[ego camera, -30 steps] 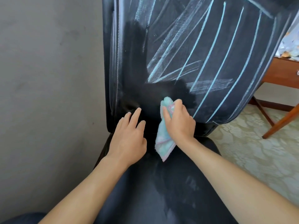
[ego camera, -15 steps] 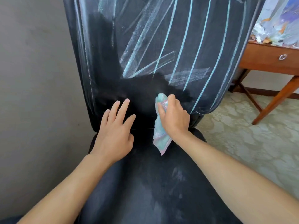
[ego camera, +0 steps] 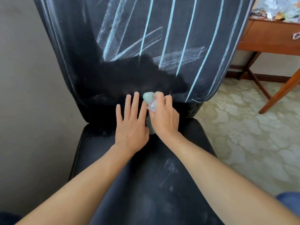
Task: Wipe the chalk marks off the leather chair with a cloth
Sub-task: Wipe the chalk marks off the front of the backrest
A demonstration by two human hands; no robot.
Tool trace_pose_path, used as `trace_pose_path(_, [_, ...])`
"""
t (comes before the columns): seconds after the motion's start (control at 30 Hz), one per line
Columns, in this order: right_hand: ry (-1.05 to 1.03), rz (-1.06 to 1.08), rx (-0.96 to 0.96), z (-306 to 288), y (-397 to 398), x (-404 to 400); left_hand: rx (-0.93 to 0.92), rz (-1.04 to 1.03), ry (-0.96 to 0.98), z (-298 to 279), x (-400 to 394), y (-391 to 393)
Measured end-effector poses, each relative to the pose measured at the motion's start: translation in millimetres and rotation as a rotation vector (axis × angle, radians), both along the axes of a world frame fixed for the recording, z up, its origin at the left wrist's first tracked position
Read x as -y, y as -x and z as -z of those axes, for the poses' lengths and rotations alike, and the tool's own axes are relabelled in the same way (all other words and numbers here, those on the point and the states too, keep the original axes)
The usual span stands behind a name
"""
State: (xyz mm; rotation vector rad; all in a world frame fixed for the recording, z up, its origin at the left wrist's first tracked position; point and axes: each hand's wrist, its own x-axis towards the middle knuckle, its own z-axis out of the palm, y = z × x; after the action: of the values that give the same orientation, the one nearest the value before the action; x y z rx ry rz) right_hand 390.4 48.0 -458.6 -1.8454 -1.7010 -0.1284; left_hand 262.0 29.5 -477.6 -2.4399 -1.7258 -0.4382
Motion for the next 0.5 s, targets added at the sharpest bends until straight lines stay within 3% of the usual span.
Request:
trace_pose_path(0.17, [-0.086, 0.22, -0.317, 4.6, -47.8, -0.9, 0.046, -0.087, 0.137, 53.6, -5.4, -17.1])
trace_pose_path(0.33, [-0.188, 0.279, -0.446, 19.3, -42.0, -10.2, 0.144, -0.135, 0.236, 76.1, -11.2, -20.9])
trace_pose_path(0.5, [-0.035, 0.027, -0.224, 29.3, 7.8, -20.0, 0.167, -0.137, 0.177, 77.5, -10.5, -16.7])
